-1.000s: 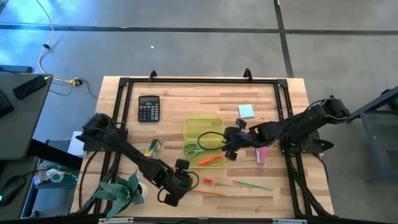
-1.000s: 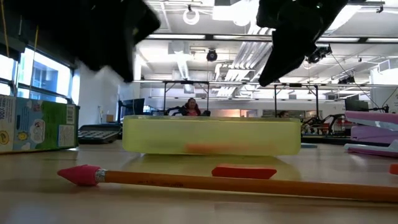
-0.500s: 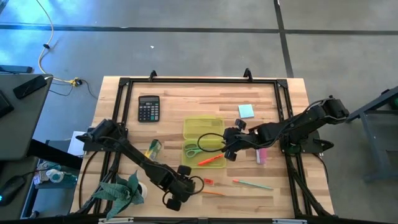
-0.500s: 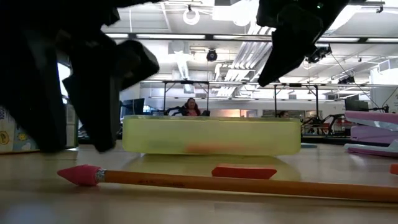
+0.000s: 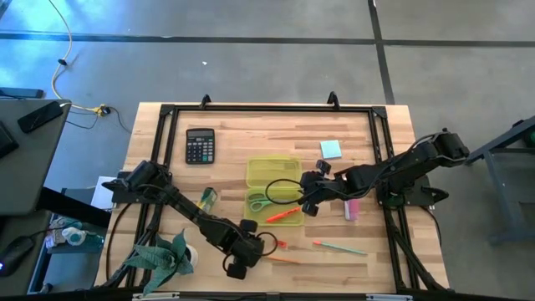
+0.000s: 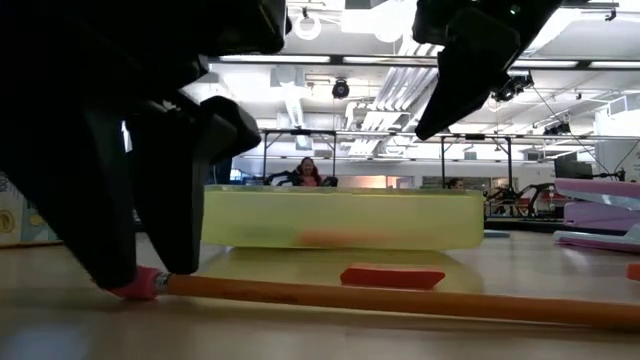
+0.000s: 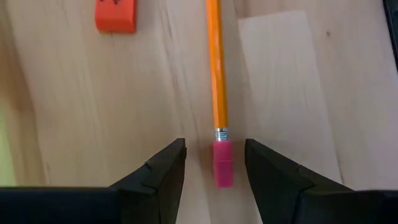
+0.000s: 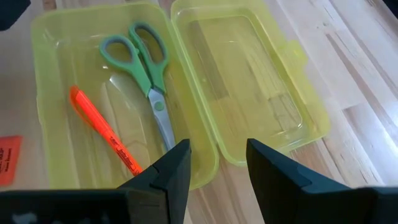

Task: Pack school essentials
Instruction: Put the orange pencil into the yellow supply box

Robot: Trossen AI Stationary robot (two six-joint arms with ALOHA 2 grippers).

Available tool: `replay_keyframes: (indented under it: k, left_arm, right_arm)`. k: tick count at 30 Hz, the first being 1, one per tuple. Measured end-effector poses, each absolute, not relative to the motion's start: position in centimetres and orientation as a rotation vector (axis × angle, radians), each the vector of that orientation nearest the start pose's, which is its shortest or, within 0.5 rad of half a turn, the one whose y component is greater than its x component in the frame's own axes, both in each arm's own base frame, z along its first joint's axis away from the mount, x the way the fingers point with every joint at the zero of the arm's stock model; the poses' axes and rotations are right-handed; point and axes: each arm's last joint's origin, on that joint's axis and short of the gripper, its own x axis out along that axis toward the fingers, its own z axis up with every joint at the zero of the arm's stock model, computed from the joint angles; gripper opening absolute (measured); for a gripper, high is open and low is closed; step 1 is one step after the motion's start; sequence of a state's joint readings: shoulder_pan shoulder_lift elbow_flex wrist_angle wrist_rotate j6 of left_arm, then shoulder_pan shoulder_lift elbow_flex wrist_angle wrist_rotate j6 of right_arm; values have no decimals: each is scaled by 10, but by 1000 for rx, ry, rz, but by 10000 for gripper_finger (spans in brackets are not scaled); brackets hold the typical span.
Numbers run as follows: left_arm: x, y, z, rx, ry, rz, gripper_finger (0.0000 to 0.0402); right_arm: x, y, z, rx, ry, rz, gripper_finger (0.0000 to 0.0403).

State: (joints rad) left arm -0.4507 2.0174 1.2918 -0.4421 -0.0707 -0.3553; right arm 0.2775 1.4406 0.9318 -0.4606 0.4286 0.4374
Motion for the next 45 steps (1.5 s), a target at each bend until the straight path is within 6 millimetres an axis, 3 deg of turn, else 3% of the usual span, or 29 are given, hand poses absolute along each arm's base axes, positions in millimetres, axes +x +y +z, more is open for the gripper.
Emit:
replay_keyframes:
  k: [13, 22, 26, 37, 45]
  left_arm:
    - [350, -166, 126, -25, 1171, -86, 148]
    - [349, -165, 125, -9, 1175, -65, 43]
    - [349, -165, 125, -7, 1174, -63, 16]
    - [349, -164, 132, 27, 1145, -101, 35]
    - [352, -152, 152, 40, 1087, -92, 24]
  right_arm:
    - [274, 66, 220, 80, 857, -337, 145]
    - [274, 66, 220, 78, 861, -337, 145]
    - [273, 65, 220, 96, 864, -348, 145]
    - [271, 72, 222, 89, 853, -325, 145]
    - [260, 77, 244, 96, 752, -311, 145]
